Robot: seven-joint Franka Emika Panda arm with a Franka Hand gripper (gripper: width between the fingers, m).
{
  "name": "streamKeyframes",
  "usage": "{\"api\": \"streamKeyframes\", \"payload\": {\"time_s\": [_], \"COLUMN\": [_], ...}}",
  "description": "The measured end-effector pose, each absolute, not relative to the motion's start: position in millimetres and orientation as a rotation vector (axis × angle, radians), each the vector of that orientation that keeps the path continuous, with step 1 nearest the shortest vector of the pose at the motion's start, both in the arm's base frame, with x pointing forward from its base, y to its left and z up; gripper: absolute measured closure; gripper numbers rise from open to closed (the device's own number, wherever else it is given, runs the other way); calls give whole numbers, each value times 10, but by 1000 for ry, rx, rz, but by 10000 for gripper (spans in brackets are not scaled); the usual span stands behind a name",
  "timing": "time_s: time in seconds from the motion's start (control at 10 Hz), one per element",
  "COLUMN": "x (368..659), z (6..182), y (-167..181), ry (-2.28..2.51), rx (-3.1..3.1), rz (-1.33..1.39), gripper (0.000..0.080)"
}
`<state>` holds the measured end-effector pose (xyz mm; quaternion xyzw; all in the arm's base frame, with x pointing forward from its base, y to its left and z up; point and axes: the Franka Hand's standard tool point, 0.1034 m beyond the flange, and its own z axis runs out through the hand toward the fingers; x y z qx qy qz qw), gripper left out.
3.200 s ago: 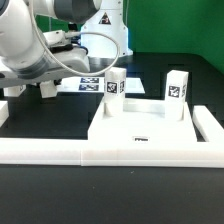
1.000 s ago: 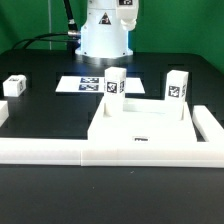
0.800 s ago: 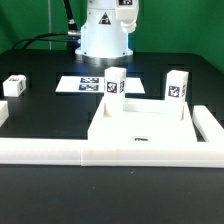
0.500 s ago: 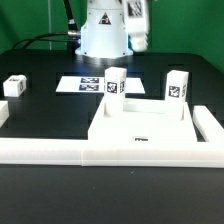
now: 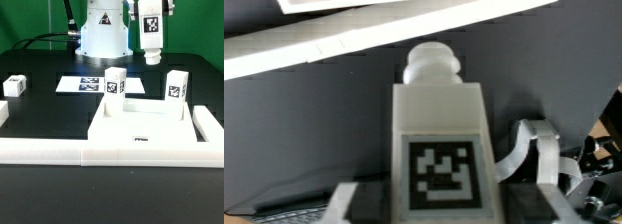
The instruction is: Assemble square table
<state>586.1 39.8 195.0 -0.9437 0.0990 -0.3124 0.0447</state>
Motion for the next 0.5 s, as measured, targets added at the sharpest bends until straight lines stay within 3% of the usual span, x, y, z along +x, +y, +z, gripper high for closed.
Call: {"api": "streamKeyframes", "payload": {"time_s": [0.1,0.4,0.5], "x": [5861,5952,5978], "z": [1926,1445,1467], "y": [418,1163,1086], "ry": [293,111,96], "rx": [-2887,-2966,-2995], "rz": [-948,-887,-915], "gripper": [509,509,509]}}
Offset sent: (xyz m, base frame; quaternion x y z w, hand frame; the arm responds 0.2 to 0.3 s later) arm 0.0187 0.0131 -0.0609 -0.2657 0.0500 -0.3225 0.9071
